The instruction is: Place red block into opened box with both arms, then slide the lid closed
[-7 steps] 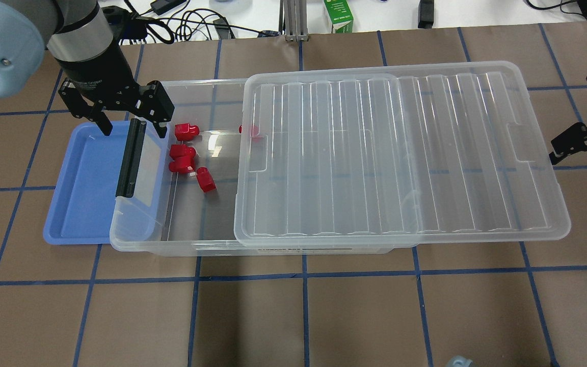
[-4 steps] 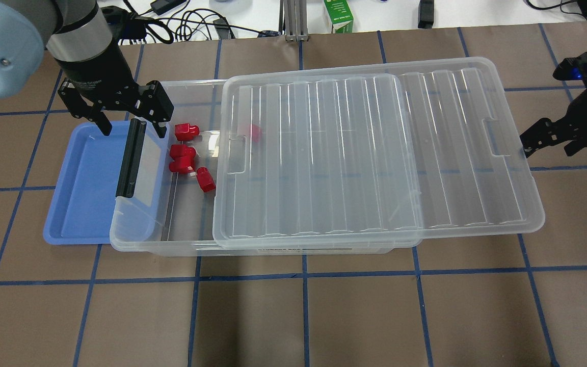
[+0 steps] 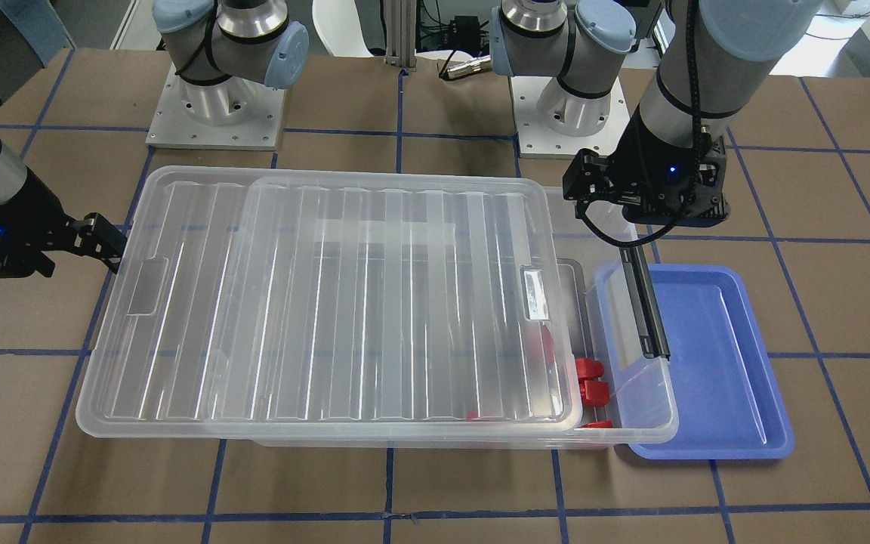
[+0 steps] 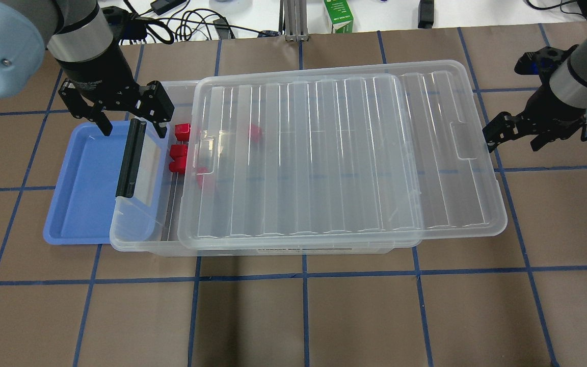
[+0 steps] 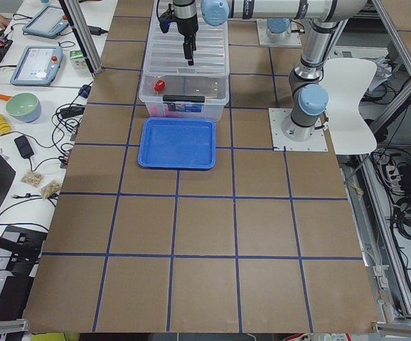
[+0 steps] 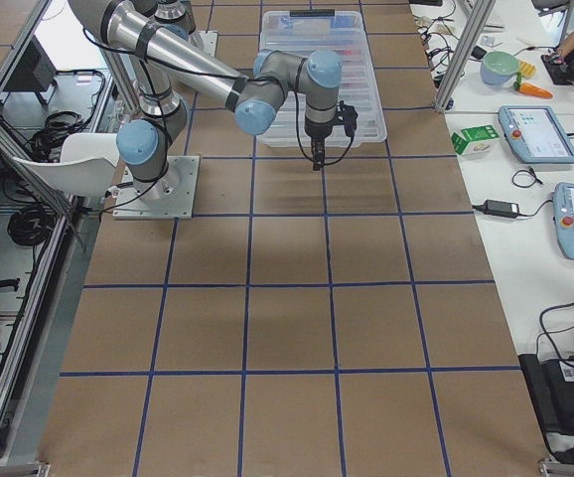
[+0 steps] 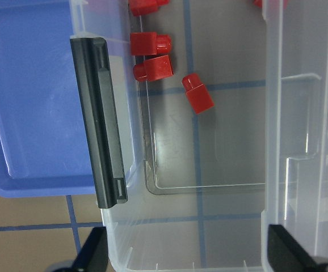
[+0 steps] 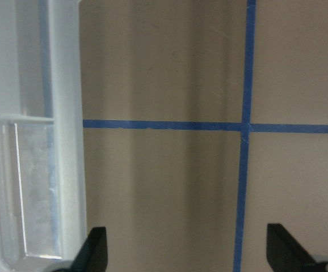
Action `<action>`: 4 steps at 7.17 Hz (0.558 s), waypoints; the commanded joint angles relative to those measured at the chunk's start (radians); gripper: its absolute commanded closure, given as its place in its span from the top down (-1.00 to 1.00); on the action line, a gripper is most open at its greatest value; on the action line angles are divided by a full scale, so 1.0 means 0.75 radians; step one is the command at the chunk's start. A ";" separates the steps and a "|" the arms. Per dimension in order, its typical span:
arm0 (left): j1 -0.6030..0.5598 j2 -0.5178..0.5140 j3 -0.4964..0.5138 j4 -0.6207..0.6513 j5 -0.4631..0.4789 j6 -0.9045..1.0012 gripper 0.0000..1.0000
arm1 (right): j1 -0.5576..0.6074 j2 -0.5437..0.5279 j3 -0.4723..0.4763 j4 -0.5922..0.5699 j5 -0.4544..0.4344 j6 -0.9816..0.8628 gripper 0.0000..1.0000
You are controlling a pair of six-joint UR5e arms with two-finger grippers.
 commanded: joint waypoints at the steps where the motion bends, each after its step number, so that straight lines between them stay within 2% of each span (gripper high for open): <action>1: 0.000 0.000 -0.001 0.000 0.000 -0.002 1.00 | 0.096 0.006 0.002 -0.044 -0.001 0.147 0.99; 4: 0.000 0.000 -0.001 0.000 -0.004 -0.047 1.00 | 0.190 0.012 0.000 -0.069 -0.003 0.254 1.00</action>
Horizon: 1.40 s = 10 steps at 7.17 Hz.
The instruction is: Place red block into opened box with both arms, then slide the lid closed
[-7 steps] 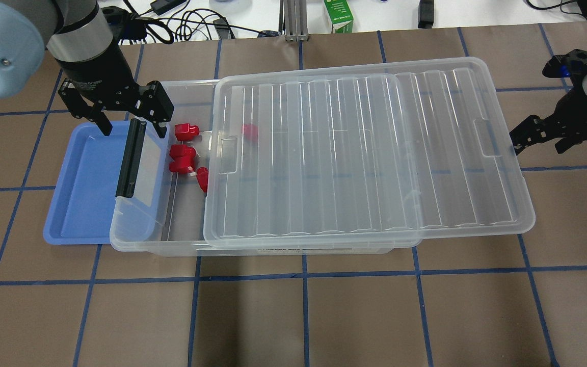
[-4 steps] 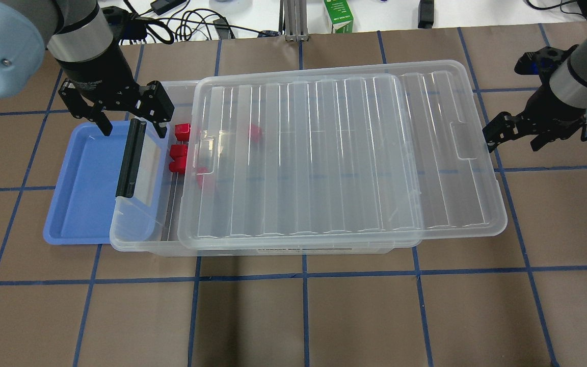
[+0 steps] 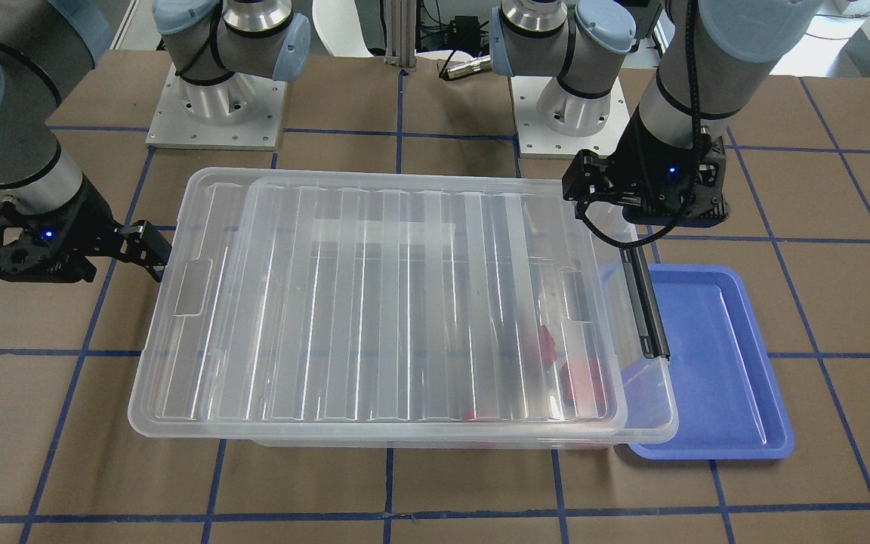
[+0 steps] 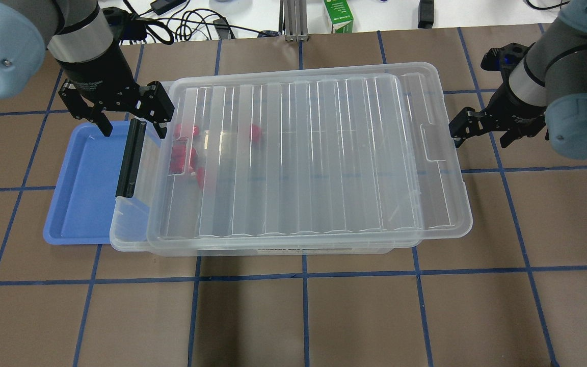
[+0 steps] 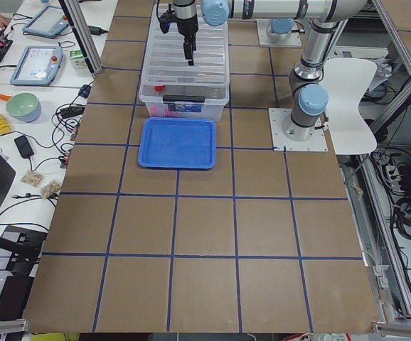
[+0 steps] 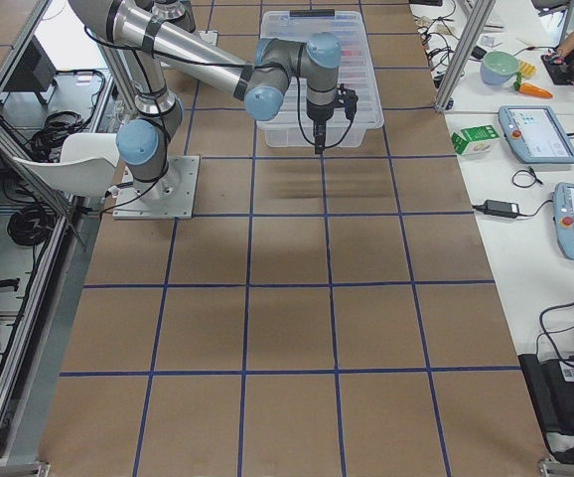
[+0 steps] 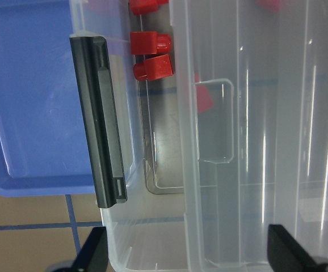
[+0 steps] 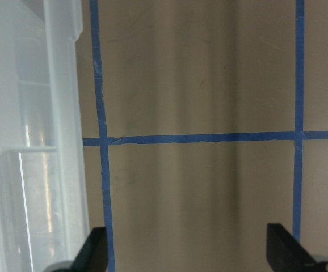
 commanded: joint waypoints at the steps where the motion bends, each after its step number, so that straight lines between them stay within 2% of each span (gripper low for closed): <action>1: 0.000 0.002 0.000 0.000 -0.001 -0.039 1.00 | 0.080 0.018 -0.002 -0.043 -0.001 0.095 1.00; 4: 0.000 0.000 0.000 0.002 -0.005 -0.041 1.00 | 0.099 0.041 -0.023 -0.096 -0.019 0.077 1.00; 5: 0.000 -0.002 0.000 0.004 -0.009 -0.043 1.00 | 0.097 0.041 -0.067 -0.078 -0.019 0.077 1.00; 8: 0.000 0.000 0.000 0.004 -0.007 -0.043 1.00 | 0.095 -0.063 -0.298 0.330 -0.025 0.079 1.00; 10: 0.000 0.000 0.000 0.004 -0.007 -0.043 1.00 | 0.097 -0.182 -0.342 0.478 -0.053 0.079 1.00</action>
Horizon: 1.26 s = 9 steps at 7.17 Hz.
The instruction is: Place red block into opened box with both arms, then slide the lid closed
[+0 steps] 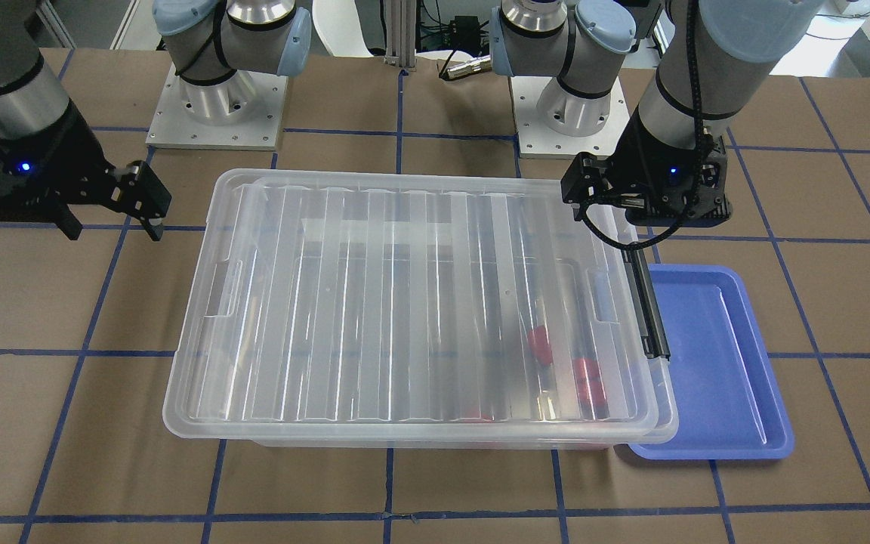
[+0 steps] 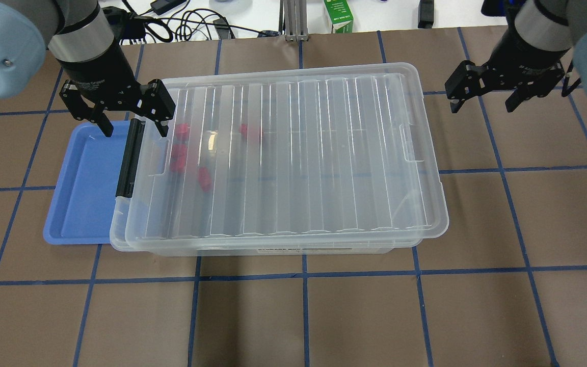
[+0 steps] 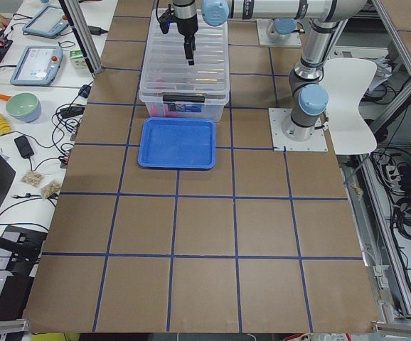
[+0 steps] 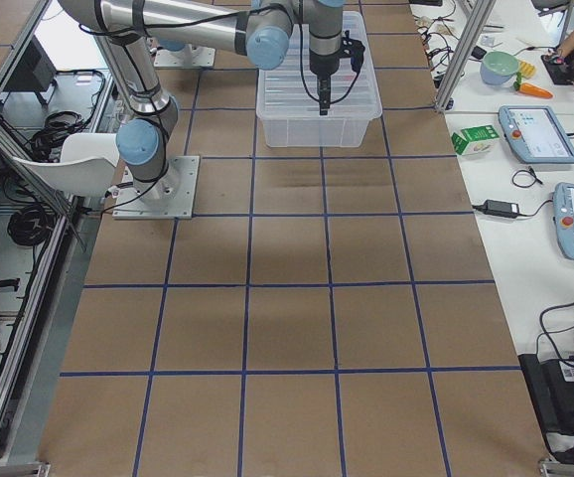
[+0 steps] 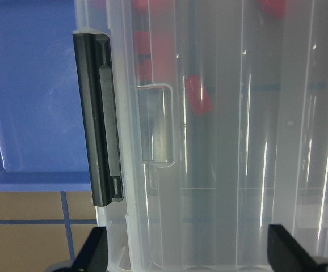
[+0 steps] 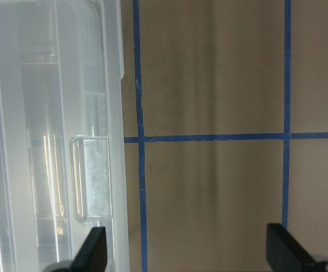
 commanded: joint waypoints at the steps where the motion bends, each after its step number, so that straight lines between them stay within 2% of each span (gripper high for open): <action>1: 0.000 0.000 0.000 0.000 0.001 0.002 1.00 | 0.013 -0.088 -0.024 0.117 -0.014 0.024 1.00; 3: 0.016 0.000 0.000 0.002 -0.001 0.004 1.00 | 0.162 -0.070 -0.067 0.101 -0.024 0.213 1.00; 4: 0.018 0.002 -0.008 0.000 0.001 0.000 1.00 | 0.189 -0.019 -0.079 0.103 -0.032 0.229 1.00; 9: 0.018 0.041 0.000 0.002 -0.007 0.002 1.00 | 0.189 0.004 -0.120 0.099 -0.061 0.209 1.00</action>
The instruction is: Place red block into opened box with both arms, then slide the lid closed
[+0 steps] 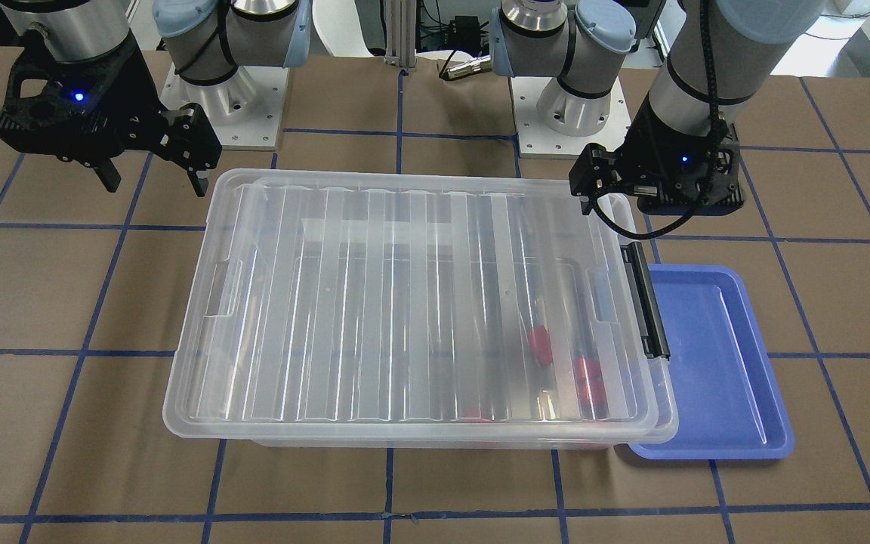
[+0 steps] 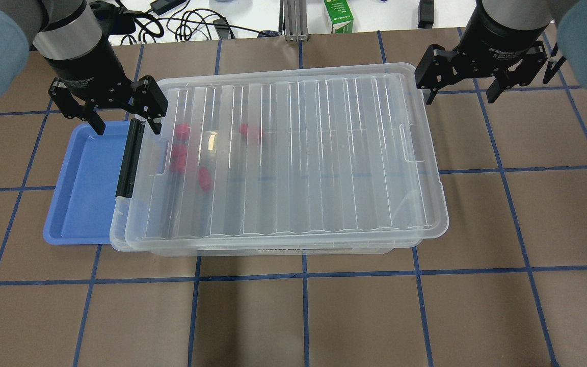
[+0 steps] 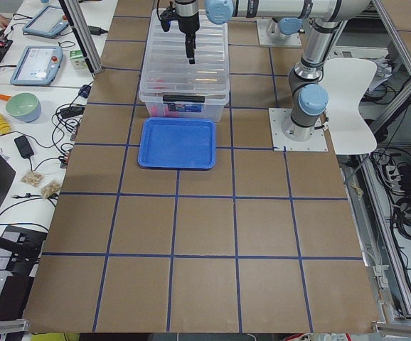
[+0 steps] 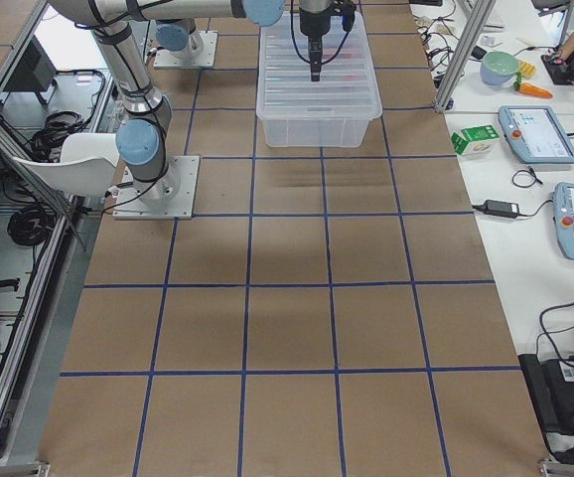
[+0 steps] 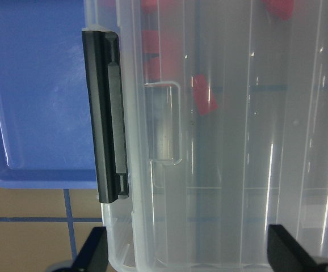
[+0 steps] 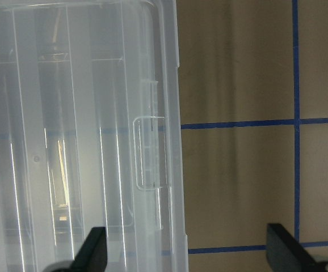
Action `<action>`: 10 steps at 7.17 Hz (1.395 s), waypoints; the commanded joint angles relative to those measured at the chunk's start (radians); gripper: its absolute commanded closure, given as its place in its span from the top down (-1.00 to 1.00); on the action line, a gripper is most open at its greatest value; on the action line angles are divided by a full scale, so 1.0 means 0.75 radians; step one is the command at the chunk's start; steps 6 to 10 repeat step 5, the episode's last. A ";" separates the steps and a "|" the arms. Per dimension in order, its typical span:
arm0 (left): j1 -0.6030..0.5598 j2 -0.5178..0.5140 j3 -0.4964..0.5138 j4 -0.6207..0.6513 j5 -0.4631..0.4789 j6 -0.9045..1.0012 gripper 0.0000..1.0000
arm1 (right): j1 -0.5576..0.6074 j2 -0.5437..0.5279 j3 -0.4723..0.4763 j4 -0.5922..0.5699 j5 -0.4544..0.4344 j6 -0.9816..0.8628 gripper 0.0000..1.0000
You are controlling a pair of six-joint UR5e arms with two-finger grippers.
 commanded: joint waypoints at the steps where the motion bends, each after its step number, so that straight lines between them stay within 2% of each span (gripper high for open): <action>1: 0.000 0.021 -0.005 -0.001 -0.002 0.002 1.00 | 0.000 0.001 -0.001 0.005 -0.003 -0.003 1.00; 10: 0.000 0.046 -0.011 -0.003 -0.004 0.005 1.00 | 0.000 0.001 -0.003 0.007 -0.012 -0.003 1.00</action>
